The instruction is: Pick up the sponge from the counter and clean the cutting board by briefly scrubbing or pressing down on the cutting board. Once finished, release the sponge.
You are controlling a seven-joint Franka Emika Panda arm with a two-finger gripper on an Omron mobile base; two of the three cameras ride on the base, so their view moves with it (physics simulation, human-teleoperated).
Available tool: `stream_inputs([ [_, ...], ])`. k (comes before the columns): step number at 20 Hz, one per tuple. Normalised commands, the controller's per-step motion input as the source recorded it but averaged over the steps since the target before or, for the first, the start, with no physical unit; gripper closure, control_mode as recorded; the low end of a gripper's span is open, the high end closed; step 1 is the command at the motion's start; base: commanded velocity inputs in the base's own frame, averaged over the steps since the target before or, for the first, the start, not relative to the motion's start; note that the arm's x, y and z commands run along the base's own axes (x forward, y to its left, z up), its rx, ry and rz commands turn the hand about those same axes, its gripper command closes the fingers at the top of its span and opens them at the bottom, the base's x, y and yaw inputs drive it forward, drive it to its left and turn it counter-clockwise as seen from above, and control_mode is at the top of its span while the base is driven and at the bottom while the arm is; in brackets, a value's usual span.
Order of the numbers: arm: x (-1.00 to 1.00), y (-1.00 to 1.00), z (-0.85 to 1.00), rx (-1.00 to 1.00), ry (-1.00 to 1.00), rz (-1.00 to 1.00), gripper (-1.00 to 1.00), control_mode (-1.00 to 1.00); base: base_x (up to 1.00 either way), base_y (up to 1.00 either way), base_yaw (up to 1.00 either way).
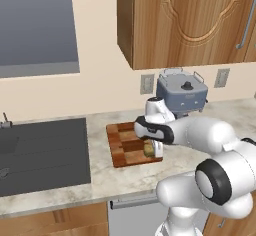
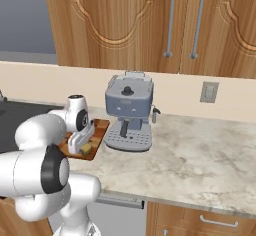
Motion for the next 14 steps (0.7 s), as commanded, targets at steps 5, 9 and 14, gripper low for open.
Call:
stream_inputs([
  [5, 0.0, 0.0, -0.2, 0.0, 0.0, 0.02, 1.0, -1.0, 0.0, 0.0, 0.0],
  [9, 0.0, 0.0, -0.25, 0.0, 0.0, 0.0, 1.0, -1.0, 0.0, 0.0, 0.0],
  [14, 0.0, 0.0, -0.25, 0.0, 0.0, 0.0, 1.0, -1.0, 0.0, 0.0, 0.0],
])
